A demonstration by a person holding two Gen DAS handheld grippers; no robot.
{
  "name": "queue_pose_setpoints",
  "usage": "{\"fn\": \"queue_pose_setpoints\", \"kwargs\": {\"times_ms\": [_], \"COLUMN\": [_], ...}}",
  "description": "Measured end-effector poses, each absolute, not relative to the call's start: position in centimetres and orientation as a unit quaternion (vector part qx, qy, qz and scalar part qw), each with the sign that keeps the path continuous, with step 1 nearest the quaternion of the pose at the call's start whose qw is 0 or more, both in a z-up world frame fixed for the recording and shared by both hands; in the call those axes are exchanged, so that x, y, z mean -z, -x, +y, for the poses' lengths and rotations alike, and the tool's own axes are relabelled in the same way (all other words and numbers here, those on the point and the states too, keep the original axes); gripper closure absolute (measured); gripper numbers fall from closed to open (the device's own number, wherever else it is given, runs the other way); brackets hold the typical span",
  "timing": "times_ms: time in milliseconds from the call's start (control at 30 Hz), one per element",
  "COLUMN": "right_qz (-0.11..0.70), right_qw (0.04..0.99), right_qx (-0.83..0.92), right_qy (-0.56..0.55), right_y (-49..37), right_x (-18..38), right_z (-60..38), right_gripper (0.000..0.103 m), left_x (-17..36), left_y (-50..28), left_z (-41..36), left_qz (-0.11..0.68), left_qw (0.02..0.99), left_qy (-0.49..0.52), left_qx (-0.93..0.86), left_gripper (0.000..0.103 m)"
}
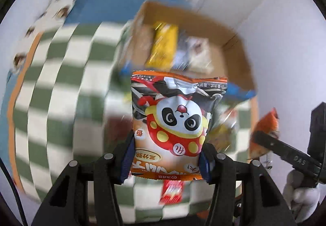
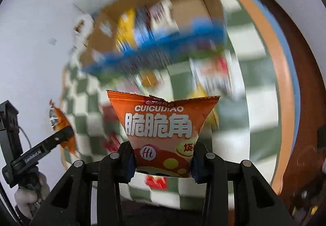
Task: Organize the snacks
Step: 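Lower both bags into the box and open both tools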
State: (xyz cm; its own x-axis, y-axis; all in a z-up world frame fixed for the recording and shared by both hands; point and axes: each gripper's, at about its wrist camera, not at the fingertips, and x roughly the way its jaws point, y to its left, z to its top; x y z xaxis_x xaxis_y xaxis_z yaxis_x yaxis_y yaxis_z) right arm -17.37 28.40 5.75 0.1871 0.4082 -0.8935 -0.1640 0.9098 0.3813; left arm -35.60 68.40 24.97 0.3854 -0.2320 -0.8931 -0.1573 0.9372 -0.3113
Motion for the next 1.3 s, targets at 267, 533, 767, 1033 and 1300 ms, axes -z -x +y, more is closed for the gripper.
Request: {"fn": "queue_pose_setpoints", "kwargs": {"times_ms": [267, 533, 767, 1033, 1300], "right_qz": [0.562, 0.623, 0.670, 0.709, 0.710], "right_qw": [0.805, 0.766, 0.726, 0.690, 0.689], "right_qx": [-0.178, -0.155, -0.151, -0.147, -0.148], "right_qy": [-0.059, -0.039, -0.018, -0.013, 0.002], "right_y": [5.0, -3.6, -5.4, -5.0, -4.5], "right_x": [-10.9, -5.8, -0.1, 3.9, 4.0], "right_z": [31.8, 33.4, 34.7, 35.0, 35.7], "right_gripper": [0.059, 0.059, 0.059, 0.051, 0.014], "left_x": [-20.5, -11.6, -1.4, -0.5, -1.7], "left_y": [18.8, 9.9, 2.1, 2.6, 2.4], "left_z": [64.5, 63.9, 60.3, 60.3, 58.7], "left_qz": [0.589, 0.676, 0.703, 0.713, 0.697], "left_qw": [0.795, 0.726, 0.697, 0.686, 0.706], "left_qy": [0.145, 0.125, 0.141, 0.144, 0.128], "left_qx": [0.025, -0.005, -0.012, -0.014, -0.009], "left_gripper": [0.052, 0.052, 0.052, 0.037, 0.016]}}
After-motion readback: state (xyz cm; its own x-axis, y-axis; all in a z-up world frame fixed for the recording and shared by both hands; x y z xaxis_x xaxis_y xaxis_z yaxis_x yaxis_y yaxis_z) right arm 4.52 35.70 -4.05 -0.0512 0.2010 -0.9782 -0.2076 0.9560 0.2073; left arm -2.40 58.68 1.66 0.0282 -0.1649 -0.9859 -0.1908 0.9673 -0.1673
